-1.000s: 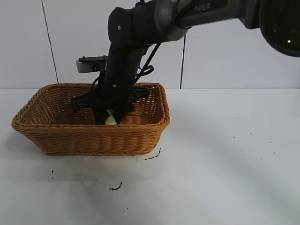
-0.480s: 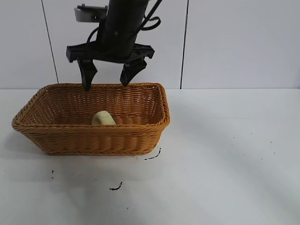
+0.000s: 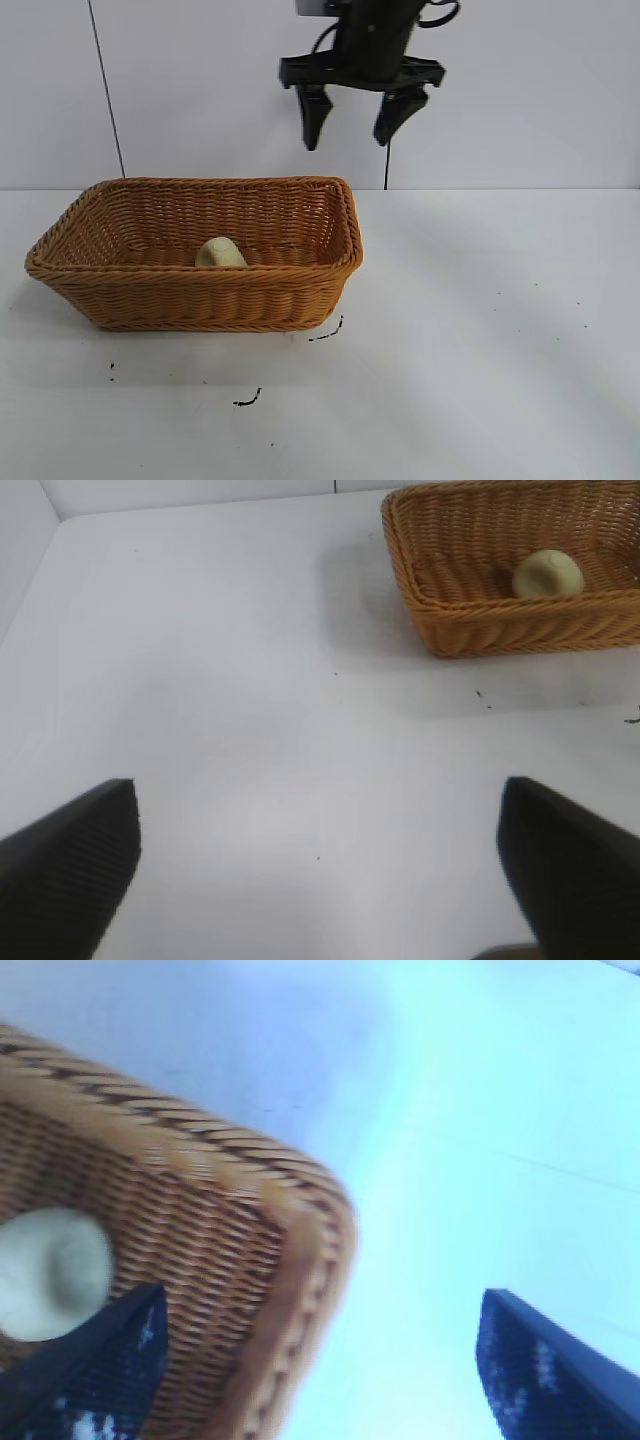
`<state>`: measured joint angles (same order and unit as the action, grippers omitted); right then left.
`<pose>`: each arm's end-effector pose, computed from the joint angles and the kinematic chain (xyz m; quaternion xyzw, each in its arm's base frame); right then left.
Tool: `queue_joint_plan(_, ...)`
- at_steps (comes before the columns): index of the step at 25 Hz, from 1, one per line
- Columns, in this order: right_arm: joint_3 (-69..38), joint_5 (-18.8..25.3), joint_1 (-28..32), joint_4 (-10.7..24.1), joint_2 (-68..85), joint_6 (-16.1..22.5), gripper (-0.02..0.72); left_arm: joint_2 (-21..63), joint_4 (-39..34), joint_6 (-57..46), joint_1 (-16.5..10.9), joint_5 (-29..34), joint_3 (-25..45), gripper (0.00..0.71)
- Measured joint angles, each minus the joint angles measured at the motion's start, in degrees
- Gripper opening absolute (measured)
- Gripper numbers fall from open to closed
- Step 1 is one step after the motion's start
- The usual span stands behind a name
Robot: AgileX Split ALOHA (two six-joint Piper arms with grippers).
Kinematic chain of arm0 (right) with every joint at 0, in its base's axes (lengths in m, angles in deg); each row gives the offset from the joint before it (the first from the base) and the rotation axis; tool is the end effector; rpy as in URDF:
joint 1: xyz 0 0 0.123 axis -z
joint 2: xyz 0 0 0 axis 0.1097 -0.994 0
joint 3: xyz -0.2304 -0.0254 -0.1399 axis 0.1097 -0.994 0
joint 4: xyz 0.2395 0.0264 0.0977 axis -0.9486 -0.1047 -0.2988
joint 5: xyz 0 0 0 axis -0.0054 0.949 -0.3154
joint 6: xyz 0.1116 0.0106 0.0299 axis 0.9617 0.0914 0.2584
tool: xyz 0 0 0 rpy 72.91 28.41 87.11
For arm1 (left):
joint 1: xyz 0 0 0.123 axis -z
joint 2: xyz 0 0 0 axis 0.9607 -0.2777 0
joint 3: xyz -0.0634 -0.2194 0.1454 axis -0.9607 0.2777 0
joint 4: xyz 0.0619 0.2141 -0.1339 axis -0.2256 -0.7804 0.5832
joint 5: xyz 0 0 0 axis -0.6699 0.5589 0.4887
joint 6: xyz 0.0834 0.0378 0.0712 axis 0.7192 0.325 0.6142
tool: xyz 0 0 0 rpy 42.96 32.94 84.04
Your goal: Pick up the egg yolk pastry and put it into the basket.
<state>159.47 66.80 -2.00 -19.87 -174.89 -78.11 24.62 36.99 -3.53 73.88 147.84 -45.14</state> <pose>0.5156 0.0763 0.2060 -0.0579 0.9789 0.0216 0.1949 0.0378 0.0000 0.2700 0.0347 0.8522 0.0212 0.5216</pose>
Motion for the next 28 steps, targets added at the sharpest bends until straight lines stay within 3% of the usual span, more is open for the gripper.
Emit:
queue_joint_plan(6,0.0,0.1,5.8,-1.3,0.1,-0.1,0.605,0.0,0.0,0.0,0.0,0.0,0.0,0.697)
queue_joint_plan(12,-5.7,0.0,6.0,-2.5,4.3,-0.5,0.605,0.0,0.0,0.0,0.0,0.0,0.0,0.697)
queue_joint_plan(28,-59.8,0.1,6.0,-2.5,52.6,-2.4,0.605,0.0,0.0,0.0,0.0,0.0,0.0,0.697)
